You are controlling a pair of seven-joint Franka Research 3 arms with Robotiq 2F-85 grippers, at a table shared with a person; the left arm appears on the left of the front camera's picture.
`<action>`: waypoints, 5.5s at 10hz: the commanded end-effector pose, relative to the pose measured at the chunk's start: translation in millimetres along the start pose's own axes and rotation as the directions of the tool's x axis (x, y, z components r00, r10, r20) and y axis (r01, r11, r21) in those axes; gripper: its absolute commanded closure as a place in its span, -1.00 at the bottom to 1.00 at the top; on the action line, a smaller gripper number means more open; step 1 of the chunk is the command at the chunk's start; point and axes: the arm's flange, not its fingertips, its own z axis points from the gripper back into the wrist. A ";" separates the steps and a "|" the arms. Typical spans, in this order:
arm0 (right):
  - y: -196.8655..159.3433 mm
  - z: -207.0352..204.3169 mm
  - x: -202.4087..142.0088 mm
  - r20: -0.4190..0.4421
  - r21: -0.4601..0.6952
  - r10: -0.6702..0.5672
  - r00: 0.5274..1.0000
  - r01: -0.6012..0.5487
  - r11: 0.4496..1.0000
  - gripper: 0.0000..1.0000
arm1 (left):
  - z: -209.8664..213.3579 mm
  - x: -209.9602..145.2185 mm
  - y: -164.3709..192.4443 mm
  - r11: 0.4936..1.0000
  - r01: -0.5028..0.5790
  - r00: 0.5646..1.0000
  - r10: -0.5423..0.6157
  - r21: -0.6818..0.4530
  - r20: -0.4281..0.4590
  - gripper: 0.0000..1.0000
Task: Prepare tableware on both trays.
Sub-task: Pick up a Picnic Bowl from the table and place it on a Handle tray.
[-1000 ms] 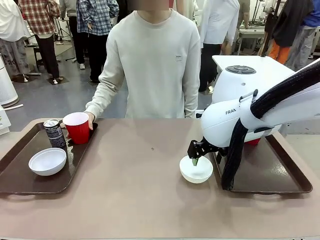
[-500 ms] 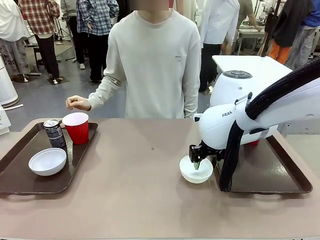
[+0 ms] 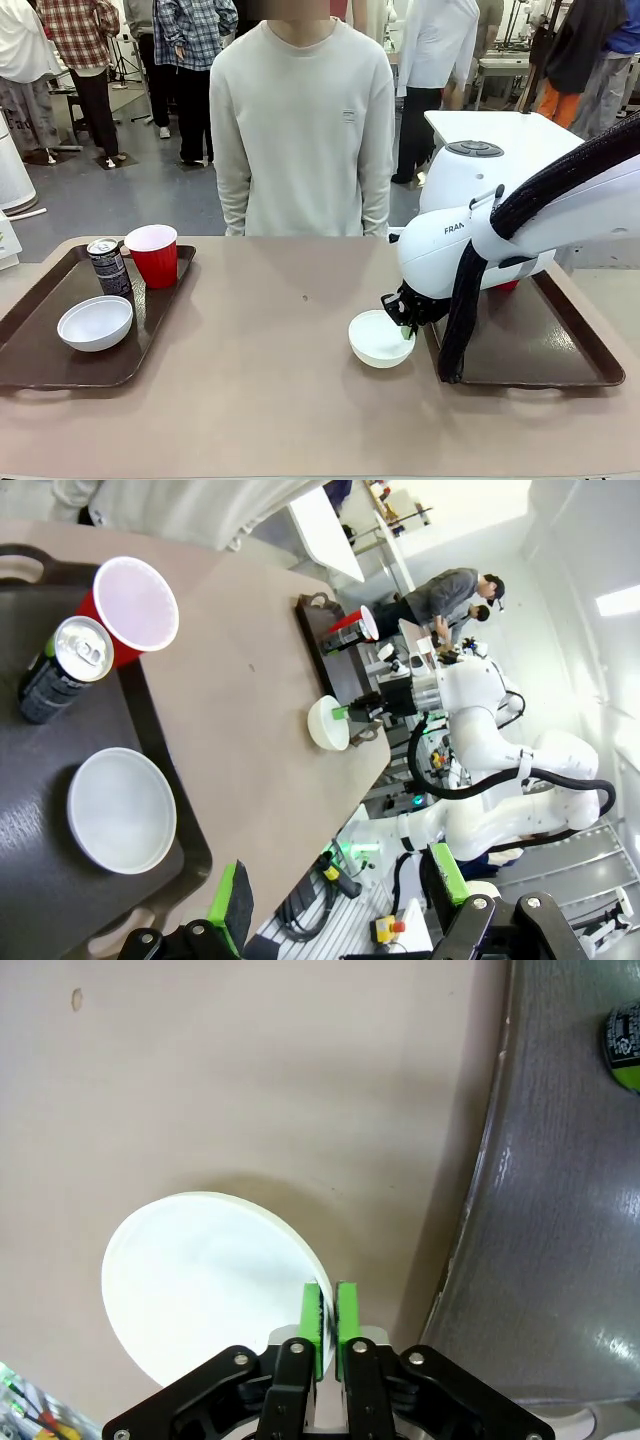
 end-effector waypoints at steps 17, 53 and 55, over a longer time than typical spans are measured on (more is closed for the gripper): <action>-166.3 130.5 -50.5 0.059 -0.061 -0.007 0.998 0.010 0.998 1.00 | 1.1 -0.8 -0.9 1.000 0.014 1.000 -0.013 -0.020 0.014 -0.84; -169.5 120.7 -43.0 -0.061 0.010 0.016 0.998 -0.015 1.000 -1.00 | 1.1 -0.8 -0.9 1.000 0.014 1.000 -0.013 -0.020 0.014 -0.84; -169.5 120.7 -43.0 -0.061 0.010 0.016 0.998 -0.015 1.000 -1.00 | 1.1 -0.8 -0.9 1.000 0.014 1.000 -0.013 -0.020 0.014 -0.84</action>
